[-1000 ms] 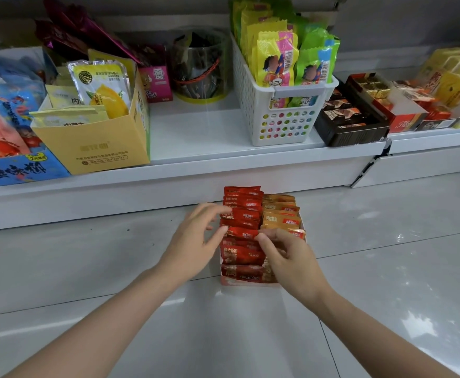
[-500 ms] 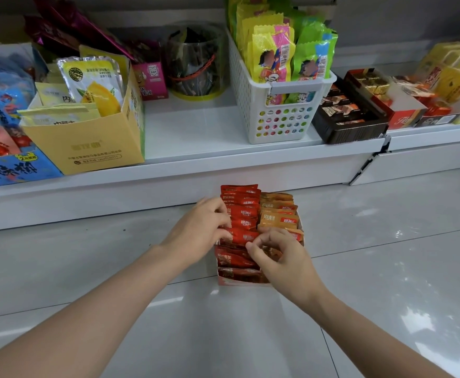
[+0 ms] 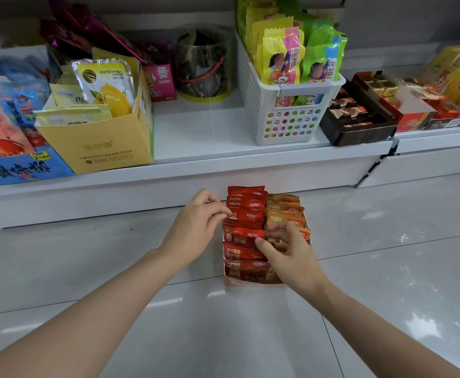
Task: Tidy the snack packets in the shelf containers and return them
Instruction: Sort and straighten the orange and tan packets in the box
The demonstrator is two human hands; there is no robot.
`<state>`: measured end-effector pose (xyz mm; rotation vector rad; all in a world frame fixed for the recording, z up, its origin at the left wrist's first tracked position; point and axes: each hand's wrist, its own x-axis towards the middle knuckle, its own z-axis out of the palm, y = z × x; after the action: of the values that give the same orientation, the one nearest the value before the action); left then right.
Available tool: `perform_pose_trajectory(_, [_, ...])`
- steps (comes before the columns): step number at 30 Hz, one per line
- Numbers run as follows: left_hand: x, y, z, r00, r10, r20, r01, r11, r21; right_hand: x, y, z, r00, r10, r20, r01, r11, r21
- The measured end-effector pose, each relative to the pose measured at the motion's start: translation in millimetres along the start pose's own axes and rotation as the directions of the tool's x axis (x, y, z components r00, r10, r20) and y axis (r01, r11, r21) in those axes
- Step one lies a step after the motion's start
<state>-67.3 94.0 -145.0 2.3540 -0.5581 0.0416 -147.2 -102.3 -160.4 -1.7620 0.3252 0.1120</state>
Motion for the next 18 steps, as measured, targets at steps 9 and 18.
perform_pose_trajectory(9, [21.5, 2.3, 2.0, 0.973, -0.073, 0.218, 0.028, 0.979, 0.204, 1.2, 1.9, -2.2, 0.998, -0.006, 0.058, 0.009, 0.999, -0.044])
perform_pose_trajectory(18, [8.8, 4.3, 11.8, 0.978, -0.033, 0.208, 0.005, 0.991, 0.134, -1.5, 4.7, 7.1, 1.0, -0.002, -0.01, 0.002, 0.997, 0.076])
